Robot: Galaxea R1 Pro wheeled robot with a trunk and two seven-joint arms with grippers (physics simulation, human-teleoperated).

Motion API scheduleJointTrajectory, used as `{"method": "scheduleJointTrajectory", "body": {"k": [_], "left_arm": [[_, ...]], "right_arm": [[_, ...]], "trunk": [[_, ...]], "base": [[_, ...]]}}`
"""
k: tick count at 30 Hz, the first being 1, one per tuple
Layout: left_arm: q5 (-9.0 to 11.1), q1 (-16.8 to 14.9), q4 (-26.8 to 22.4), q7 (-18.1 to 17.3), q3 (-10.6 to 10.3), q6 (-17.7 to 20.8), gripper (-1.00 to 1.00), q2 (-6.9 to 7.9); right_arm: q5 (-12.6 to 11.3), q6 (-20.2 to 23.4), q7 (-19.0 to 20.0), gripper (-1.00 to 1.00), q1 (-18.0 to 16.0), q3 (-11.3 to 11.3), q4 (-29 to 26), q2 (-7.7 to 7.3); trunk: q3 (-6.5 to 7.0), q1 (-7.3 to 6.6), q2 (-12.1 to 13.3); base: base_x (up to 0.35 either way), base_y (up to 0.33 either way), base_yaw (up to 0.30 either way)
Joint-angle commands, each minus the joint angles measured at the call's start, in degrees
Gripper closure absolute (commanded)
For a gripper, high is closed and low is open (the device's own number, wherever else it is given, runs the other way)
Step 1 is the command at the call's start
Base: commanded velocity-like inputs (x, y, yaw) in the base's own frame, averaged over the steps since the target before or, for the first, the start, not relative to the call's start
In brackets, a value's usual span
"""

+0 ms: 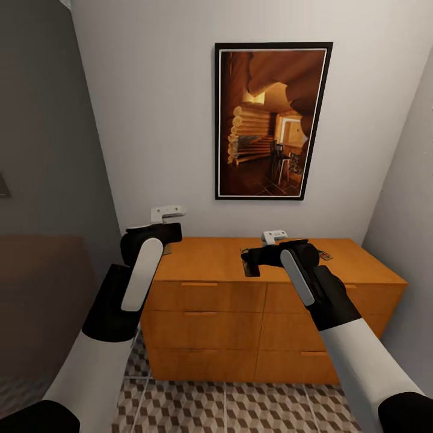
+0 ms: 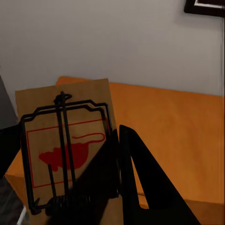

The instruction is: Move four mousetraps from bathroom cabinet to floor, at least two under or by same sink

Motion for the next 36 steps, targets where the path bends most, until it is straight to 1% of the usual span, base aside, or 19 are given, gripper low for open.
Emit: {"method": "scheduleJointTrajectory", "body": {"k": [1,7,11,14,21,28,33,36], "left_arm": [[0.32,-0.03,-0.04,0.25,-0.13,0.3,1.0,0.03],[0.32,1.13,-0.05,-1.73,-0.39,0.3,1.0,0.12],[0.32,2.2,-0.06,-4.31,-0.49,0.3,1.0,0.25],[0.32,3.04,-0.06,-5.26,-0.51,0.3,1.0,0.39],[0.32,3.67,-0.06,-5.87,-0.53,0.3,1.0,0.48],[0.32,3.78,-0.06,-6.25,-0.53,0.3,1.0,0.49],[0.32,3.83,-0.06,-8.47,-0.85,0.3,1.0,0.49],[0.32,3.86,-0.06,-8.92,-1.07,0.3,1.0,0.49]], "right_arm": [[-0.63,0.16,-0.63,1.0,-0.06,0.11,-0.03,-0.06],[-0.52,0.16,-0.67,1.0,0.01,-0.06,0.06,-0.13],[-0.5,0.16,-0.72,1.0,0.03,-0.16,0.13,-0.17],[-0.49,0.16,-0.75,1.0,0.03,-0.18,0.18,-0.18],[-0.49,0.16,-0.82,1.0,0.03,-0.26,0.35,-0.18],[-0.47,0.16,-0.85,1.0,0.03,-0.28,0.46,-0.28],[-0.48,0.16,-0.85,1.0,0.03,-0.25,0.48,-0.87],[-0.48,0.16,-0.86,1.0,0.03,-0.25,0.48,-0.96]], "trunk": [[-0.07,0.0,-0.04],[-0.07,0.0,-0.04],[-0.07,0.0,-0.04],[-0.07,0.0,-0.04],[-0.07,0.0,-0.04],[-0.07,0.0,-0.04],[-0.07,0.0,-0.04],[-0.07,0.0,-0.04]], "base": [[0.0,0.0,0.0],[0.0,0.0,0.0],[0.0,0.0,0.0],[-0.01,0.002,0.0],[-0.138,0.056,0.0],[-0.042,0.016,0.0],[-0.06,0.013,0.0],[-0.168,0.027,0.0]]}}
